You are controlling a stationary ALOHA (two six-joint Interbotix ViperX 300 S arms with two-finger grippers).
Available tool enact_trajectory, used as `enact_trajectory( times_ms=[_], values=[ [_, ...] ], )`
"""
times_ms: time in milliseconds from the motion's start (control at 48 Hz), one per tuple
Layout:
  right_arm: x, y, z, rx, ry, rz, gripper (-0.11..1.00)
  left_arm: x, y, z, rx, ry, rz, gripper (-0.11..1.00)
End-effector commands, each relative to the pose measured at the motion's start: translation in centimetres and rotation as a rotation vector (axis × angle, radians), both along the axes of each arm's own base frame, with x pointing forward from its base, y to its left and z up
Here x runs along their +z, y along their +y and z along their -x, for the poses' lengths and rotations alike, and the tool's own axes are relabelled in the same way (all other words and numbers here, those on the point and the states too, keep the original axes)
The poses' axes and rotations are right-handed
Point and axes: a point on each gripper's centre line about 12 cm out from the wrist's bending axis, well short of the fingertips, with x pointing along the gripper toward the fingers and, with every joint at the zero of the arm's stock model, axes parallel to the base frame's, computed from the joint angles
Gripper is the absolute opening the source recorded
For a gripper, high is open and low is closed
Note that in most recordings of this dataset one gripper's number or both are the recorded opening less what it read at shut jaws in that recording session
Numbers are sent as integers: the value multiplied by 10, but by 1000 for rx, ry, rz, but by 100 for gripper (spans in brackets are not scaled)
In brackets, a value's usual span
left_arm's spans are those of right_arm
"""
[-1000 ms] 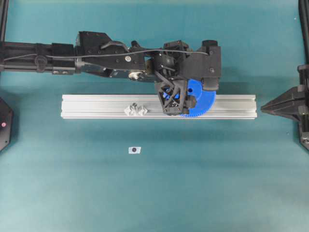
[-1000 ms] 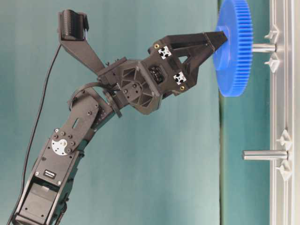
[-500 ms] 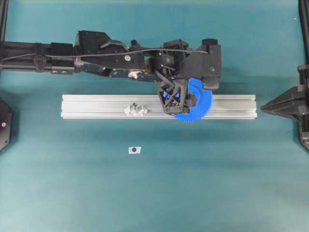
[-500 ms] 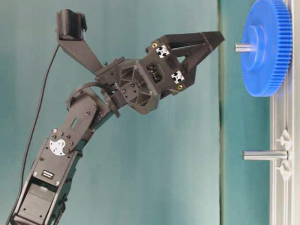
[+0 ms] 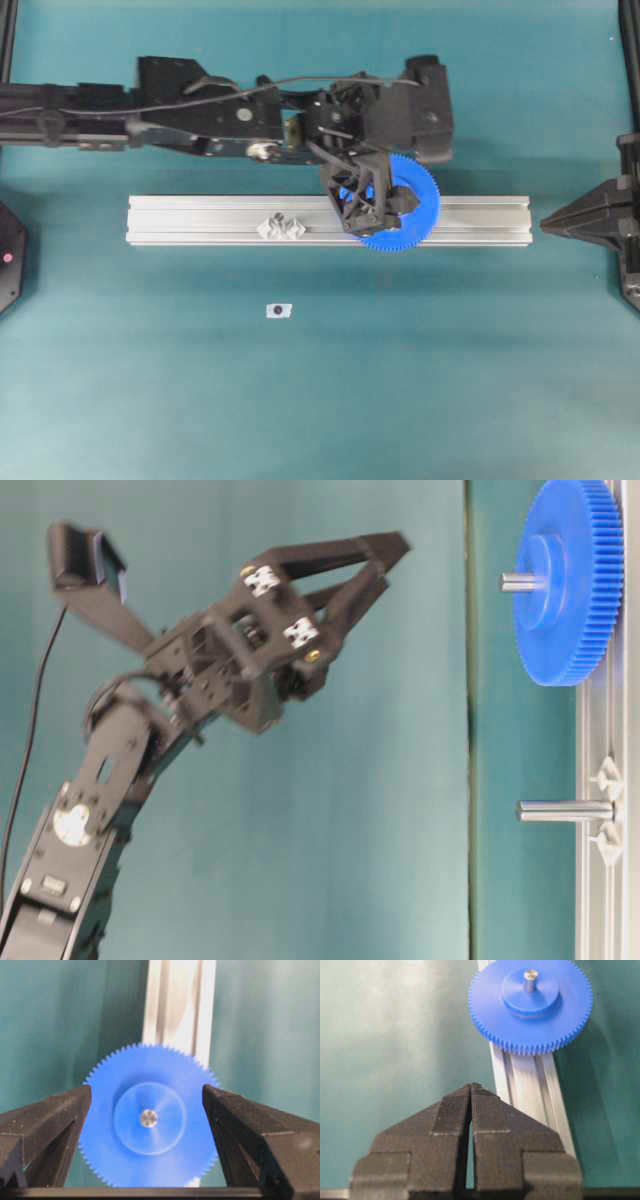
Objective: Find the location of the shaft and insert the large gear.
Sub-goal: 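Withdraw the left gripper away from the mounted gear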
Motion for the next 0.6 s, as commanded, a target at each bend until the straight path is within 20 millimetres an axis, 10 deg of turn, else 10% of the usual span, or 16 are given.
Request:
enact_trajectory(
  times_ms=[0,584],
  values=[
    [4,0,-2,-5,-16,-7,2,33,-3,11,3,-77,0,91],
    [4,0,-1,-5,-16,-7,2,48,-23,73,-4,-132,35,91]
  ],
)
